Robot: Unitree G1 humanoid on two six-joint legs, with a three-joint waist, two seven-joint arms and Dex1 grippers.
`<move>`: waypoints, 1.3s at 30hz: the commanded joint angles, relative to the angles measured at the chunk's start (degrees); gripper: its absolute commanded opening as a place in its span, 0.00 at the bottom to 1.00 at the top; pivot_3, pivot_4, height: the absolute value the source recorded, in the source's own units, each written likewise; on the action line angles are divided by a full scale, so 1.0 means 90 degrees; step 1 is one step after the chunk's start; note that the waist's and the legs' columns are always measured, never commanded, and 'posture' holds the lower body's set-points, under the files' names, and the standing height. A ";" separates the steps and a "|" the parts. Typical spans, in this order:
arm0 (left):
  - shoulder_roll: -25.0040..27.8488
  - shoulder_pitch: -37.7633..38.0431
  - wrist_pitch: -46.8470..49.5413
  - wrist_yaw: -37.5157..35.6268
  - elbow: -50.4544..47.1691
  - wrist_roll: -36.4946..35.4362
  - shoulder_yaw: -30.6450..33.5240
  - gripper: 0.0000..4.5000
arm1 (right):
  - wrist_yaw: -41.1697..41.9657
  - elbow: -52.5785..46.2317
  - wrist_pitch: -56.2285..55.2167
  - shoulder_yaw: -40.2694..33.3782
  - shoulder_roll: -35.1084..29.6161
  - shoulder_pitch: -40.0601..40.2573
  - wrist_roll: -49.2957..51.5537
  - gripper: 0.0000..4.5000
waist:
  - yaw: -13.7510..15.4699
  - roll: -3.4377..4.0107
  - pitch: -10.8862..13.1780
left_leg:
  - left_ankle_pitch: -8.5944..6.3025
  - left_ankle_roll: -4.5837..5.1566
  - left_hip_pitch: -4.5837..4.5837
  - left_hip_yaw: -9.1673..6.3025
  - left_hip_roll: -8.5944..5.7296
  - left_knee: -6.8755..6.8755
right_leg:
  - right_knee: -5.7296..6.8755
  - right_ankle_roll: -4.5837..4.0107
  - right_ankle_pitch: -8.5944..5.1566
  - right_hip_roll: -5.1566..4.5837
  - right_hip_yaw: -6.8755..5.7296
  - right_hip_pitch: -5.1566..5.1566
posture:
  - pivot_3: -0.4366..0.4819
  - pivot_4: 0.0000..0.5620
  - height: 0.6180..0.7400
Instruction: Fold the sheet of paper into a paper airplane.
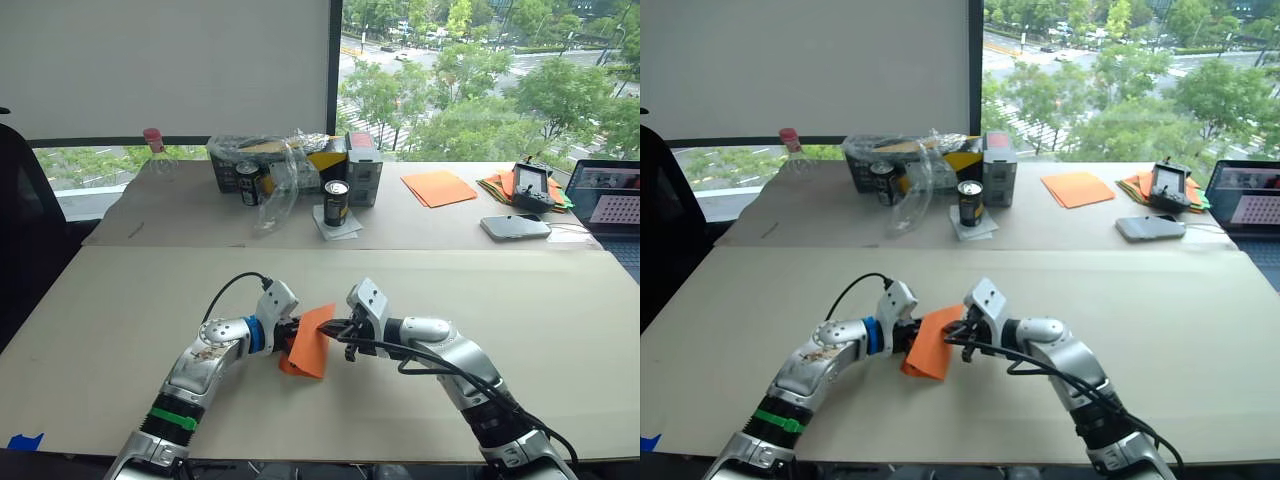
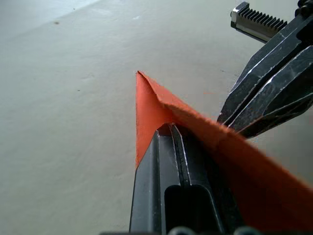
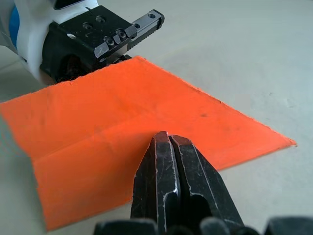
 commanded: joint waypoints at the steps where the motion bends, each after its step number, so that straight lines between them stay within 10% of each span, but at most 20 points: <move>1: 0.0250 0.0212 0.0168 0.0081 0.0080 0.0117 0.0144 0.01 | -0.0031 0.0123 -0.0250 0.0070 0.0101 -0.0101 -0.0121 0.00 | -0.0021 0.0000 0.0000 | 0.0000 0.0000 0.0001 0.0000 0.0000 0.0000 | 0.0001 0.0000 0.0000 0.0000 0.0000 0.0000 | 0.48 0.27 0.43; 17: 0.0485 0.0291 -0.0074 0.0636 -0.0171 -0.0362 0.1427 0.01 | 0.0086 0.1133 -0.0564 0.0491 0.0175 -0.0389 -0.0732 0.00 | -0.0165 0.0002 -0.0001 | 0.0003 -0.0006 0.0009 0.0000 0.0007 -0.0003 | 0.0011 -0.0008 0.0005 0.0007 0.0000 -0.0008 | 0.48 0.27 0.43; 39: 0.0909 0.0397 0.0066 -0.0672 -0.0465 0.0121 -0.0198 0.01 | -0.0414 0.0266 -0.0255 0.0113 -0.0062 0.0047 -0.0805 0.00 | -0.0062 0.0002 -0.0001 | 0.0002 -0.0004 0.0032 -0.0002 0.0006 -0.0002 | 0.0001 -0.0007 0.0005 0.0006 -0.0003 0.0004 | 0.48 0.27 0.43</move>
